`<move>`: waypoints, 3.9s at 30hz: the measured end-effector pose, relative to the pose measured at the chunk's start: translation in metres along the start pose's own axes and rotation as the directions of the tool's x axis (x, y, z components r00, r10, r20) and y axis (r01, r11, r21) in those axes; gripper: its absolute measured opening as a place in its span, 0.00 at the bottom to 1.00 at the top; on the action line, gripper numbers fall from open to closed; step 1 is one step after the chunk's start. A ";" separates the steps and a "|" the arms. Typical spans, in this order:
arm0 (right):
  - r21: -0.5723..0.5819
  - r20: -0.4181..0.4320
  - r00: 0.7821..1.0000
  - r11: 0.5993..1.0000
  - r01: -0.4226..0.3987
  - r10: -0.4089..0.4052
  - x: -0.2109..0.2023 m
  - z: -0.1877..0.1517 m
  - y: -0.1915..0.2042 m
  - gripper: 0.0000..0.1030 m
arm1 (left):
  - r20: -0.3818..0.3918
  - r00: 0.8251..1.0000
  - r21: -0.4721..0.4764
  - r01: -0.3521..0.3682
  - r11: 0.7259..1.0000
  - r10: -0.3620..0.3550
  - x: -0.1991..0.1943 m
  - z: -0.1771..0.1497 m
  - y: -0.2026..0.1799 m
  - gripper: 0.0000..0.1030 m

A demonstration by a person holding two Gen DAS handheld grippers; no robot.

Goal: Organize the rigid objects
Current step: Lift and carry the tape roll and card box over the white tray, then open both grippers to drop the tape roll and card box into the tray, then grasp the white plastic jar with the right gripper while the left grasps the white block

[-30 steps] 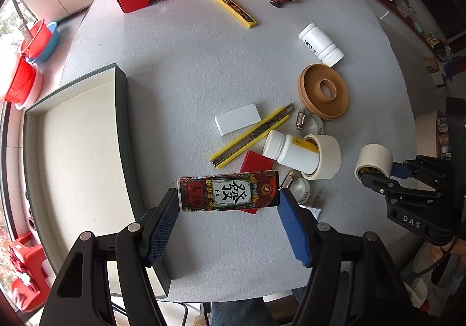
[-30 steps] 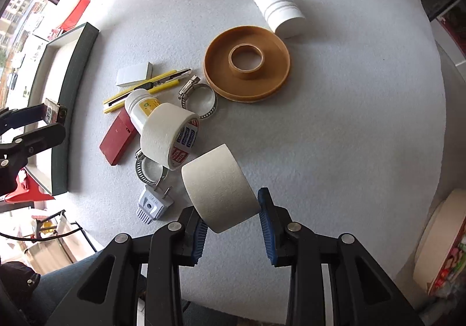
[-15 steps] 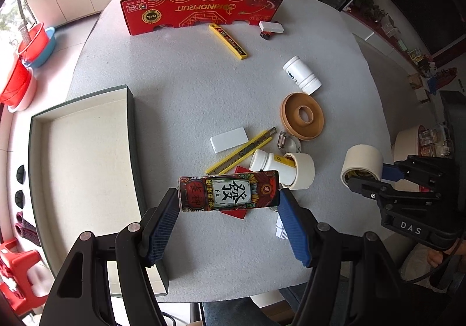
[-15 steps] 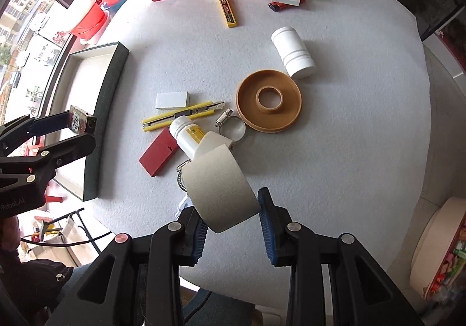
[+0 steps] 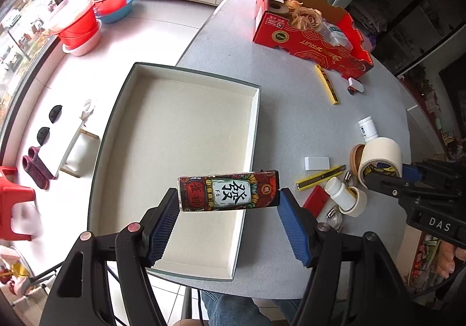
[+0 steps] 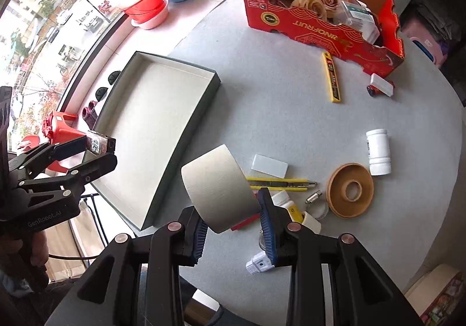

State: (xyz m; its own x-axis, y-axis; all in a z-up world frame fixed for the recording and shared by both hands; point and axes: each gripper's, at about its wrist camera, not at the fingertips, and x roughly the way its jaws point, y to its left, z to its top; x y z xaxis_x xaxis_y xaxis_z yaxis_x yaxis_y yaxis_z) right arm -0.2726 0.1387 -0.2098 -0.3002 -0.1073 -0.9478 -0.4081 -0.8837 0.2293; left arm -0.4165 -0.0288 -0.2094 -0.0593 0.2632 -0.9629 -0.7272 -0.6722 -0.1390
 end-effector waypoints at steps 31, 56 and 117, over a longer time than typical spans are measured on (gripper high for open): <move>-0.039 -0.061 0.997 0.998 -0.059 0.056 0.074 0.087 0.089 0.33 | -0.003 0.992 -0.098 -0.123 0.988 0.123 0.003 0.032 0.067 0.69; 0.018 -0.124 0.992 1.000 -0.018 0.020 0.122 0.119 0.085 0.33 | -0.070 0.983 -0.084 -0.177 0.981 0.171 0.057 0.063 0.072 0.69; 0.593 -0.137 0.988 0.793 0.138 -0.069 0.028 -0.159 -0.152 0.77 | -0.235 0.963 0.171 -0.094 0.981 0.133 0.141 0.024 -0.176 0.97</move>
State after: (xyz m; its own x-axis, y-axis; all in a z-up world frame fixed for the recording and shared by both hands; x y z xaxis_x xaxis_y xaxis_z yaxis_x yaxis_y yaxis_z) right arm -0.0823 0.1973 -0.3066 -0.1505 -0.1069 -0.9828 -0.8764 -0.4455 0.1827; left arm -0.3138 0.1432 -0.3155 0.0064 0.0016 -1.0000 -0.8245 -0.5658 -0.0062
